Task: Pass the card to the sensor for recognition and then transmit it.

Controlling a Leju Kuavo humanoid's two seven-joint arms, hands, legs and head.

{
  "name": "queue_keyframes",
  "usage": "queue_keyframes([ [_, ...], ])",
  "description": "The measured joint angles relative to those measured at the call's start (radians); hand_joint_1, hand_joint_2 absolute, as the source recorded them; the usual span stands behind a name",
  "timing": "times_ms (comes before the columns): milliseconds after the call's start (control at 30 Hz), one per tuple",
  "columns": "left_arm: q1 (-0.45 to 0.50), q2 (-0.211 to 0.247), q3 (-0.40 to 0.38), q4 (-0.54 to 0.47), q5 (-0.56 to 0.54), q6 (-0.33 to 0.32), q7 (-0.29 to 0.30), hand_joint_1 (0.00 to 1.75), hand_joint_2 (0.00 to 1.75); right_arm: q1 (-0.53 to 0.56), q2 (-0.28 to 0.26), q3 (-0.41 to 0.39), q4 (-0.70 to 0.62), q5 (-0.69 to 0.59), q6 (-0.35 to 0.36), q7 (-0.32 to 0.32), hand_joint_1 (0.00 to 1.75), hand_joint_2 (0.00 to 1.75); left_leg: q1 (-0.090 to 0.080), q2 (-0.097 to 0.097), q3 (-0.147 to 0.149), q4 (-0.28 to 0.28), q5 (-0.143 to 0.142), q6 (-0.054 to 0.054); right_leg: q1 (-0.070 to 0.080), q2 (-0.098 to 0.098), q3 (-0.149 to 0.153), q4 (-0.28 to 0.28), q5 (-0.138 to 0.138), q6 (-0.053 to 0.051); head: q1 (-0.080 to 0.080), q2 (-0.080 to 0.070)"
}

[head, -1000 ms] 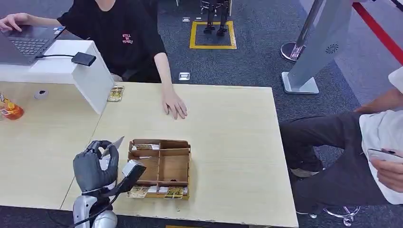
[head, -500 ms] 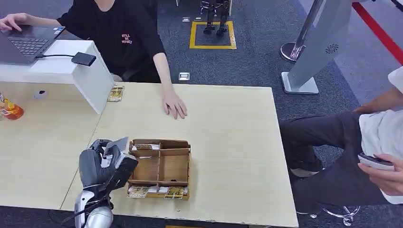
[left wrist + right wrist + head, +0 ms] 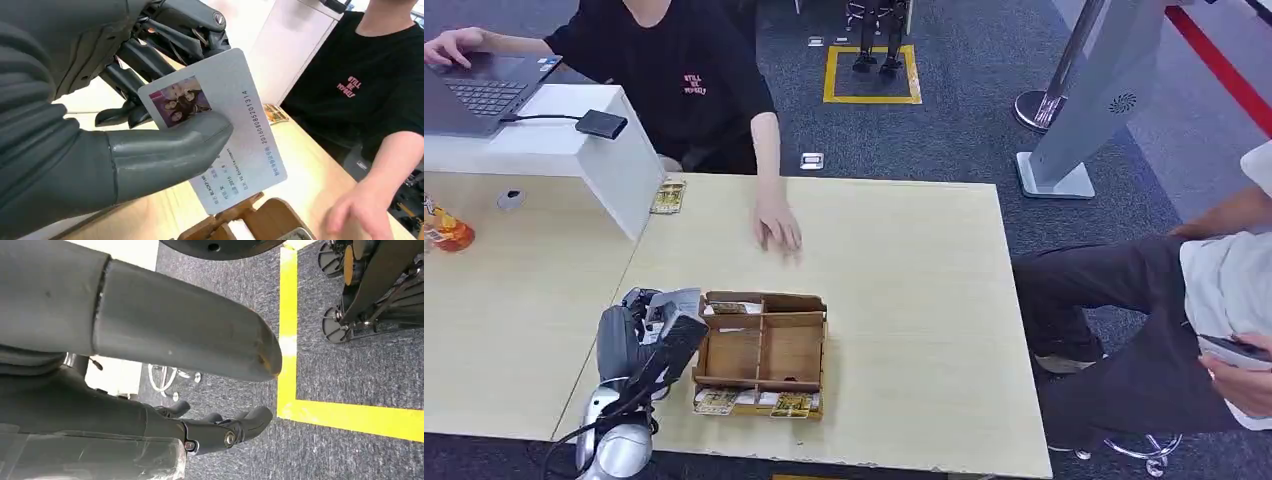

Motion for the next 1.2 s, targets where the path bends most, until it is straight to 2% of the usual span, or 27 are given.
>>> queue_keyframes([
  [567, -0.003, 0.003, 0.0, 0.006, 0.002, 0.0, 0.0, 1.75, 1.75, 0.0, 0.0, 0.0, 0.0, 0.0, 0.0, 0.0, 0.0, 0.0, 0.0, 0.0, 0.0, 0.0, 0.0, 0.0, 0.0, 0.0, 0.0, 0.0, 0.0, 0.0, 0.0, 0.0],
  [600, -0.004, 0.003, 0.001, 0.006, 0.024, 0.016, -0.013, 1.75, 1.75, 0.0, 0.0, 0.0, 0.0, 0.0, -0.001, 0.0, 0.0, 0.0, 0.0, 0.0, 0.0, 0.0, 0.0, 0.0, 0.0, 0.0, 0.0, 0.0, 0.0, 0.0, 0.0, 0.0],
  [667, -0.005, 0.001, 0.02, 0.005, 0.139, 0.118, -0.097, 1.75, 1.75, 0.0, 0.0, -0.001, 0.0, -0.002, -0.01, 0.006, 0.0, 0.0, 0.0, 0.0, 0.0, 0.0, 0.0, 0.0, 0.0, 0.001, 0.0, 0.0, 0.0, 0.0, 0.0, 0.0],
  [700, -0.013, 0.001, 0.036, -0.002, 0.194, 0.145, -0.106, 1.75, 1.75, 0.0, 0.0, -0.001, 0.0, -0.003, -0.011, 0.006, 0.0, 0.0, 0.0, 0.0, 0.0, 0.0, 0.0, 0.0, 0.0, 0.001, 0.0, 0.0, 0.0, 0.0, 0.0, 0.0],
  [800, -0.027, 0.027, 0.086, -0.028, 0.24, 0.127, -0.097, 1.75, 1.75, 0.002, 0.0, -0.003, 0.0, -0.007, -0.013, 0.009, 0.0, 0.0, 0.0, 0.0, 0.0, 0.0, 0.0, 0.0, 0.0, 0.001, -0.001, 0.0, 0.0, 0.0, 0.0, 0.0],
  [933, -0.023, 0.04, 0.137, -0.055, 0.283, 0.11, -0.112, 1.75, 1.75, 0.002, 0.0, -0.01, 0.001, -0.013, -0.016, 0.01, 0.0, 0.0, 0.0, 0.0, 0.0, 0.0, 0.0, 0.0, 0.0, 0.0, 0.0, 0.0, 0.0, 0.0, 0.0, 0.0],
  [1100, -0.01, 0.042, 0.164, -0.08, 0.291, 0.106, -0.128, 1.75, 1.75, 0.003, 0.0, -0.016, 0.003, -0.018, -0.019, 0.01, 0.0, 0.0, 0.0, 0.0, -0.001, 0.0, 0.0, 0.0, 0.0, 0.0, -0.001, 0.0, 0.0, 0.0, 0.0, 0.0],
  [1200, -0.008, 0.045, 0.166, -0.084, 0.291, 0.075, -0.115, 1.75, 1.75, 0.003, 0.0, -0.02, 0.003, -0.023, -0.019, 0.003, 0.0, 0.0, 0.0, 0.0, -0.001, 0.0, 0.0, 0.0, 0.0, 0.0, -0.001, 0.0, 0.0, 0.0, 0.0, 0.0],
])
